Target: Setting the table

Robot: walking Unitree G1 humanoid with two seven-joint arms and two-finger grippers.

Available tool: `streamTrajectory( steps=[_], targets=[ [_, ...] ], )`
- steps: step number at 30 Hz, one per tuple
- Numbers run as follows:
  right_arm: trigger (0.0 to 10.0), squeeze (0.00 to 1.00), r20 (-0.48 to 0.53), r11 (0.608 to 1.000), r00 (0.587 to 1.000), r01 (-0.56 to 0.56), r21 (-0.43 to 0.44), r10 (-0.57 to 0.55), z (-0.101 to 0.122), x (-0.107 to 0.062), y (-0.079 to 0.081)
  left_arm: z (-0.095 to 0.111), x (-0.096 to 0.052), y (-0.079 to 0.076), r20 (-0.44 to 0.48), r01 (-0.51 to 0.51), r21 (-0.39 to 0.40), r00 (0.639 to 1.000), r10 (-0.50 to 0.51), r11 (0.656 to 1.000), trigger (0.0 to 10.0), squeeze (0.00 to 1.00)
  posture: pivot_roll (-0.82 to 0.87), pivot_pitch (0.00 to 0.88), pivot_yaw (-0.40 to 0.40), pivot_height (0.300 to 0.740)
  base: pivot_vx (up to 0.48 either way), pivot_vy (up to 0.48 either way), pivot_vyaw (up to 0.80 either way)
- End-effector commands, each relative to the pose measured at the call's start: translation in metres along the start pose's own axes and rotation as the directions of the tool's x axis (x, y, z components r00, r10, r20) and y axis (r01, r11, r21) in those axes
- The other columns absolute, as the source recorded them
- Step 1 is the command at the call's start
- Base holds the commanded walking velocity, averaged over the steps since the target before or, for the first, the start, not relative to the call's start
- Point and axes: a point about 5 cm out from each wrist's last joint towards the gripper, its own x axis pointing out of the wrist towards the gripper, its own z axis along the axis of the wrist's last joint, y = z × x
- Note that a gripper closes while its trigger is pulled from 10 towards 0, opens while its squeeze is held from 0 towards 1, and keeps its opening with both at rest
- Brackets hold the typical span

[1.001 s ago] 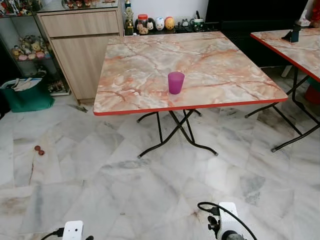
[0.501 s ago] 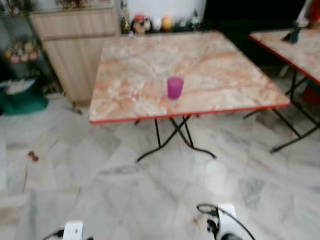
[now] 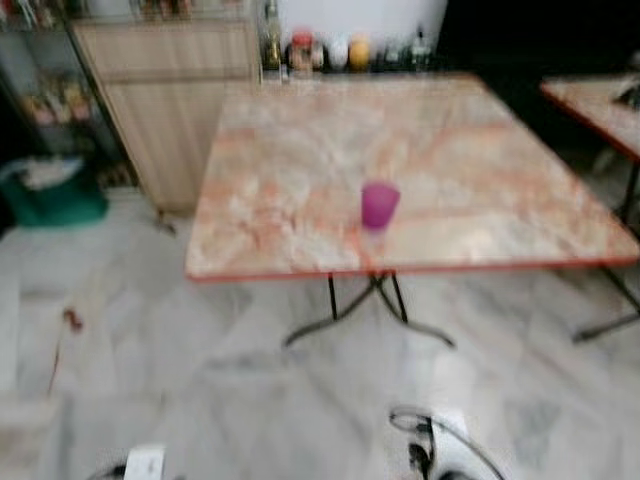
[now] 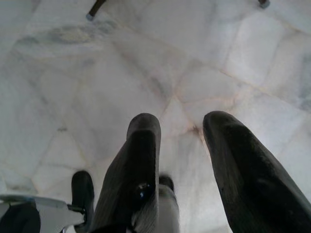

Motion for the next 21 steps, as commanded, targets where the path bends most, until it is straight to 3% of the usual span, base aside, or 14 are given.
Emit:
streamTrajectory(
  steps=[1, 12, 21],
  targets=[
    [10.0, 0.0, -0.025, 1.0, 0.999, 0.022, -0.005, -0.022, -0.007, -0.002, -0.008, -0.006, -0.001, -0.007, -0.024, 0.012, 0.007, 1.0, -0.012, 1.0, 10.0, 0.0, -0.03, 0.0, 0.024, 0.74, 0.0, 0.0, 0.0],
    [10.0, 0.0, -0.013, 0.999, 1.0, 0.004, -0.045, -0.005, -0.007, -0.002, -0.005, -0.008, -0.002, -0.007, -0.031, 0.02, 0.01, 0.999, -0.02, 1.0, 10.0, 0.0, -0.03, 0.0, 0.023, 0.74, 0.0, 0.0, 0.0],
    [10.0, 0.0, 0.192, 0.998, 0.981, 0.018, -0.066, -0.005, 0.04, 0.002, -0.013, -0.007, -0.001, -0.005, -0.03, 0.017, 0.002, 0.999, -0.017, 1.0, 10.0, 0.0, -0.04, 0.0, 0.018, 0.74, 0.0, 0.0, 0.0]
  ],
)
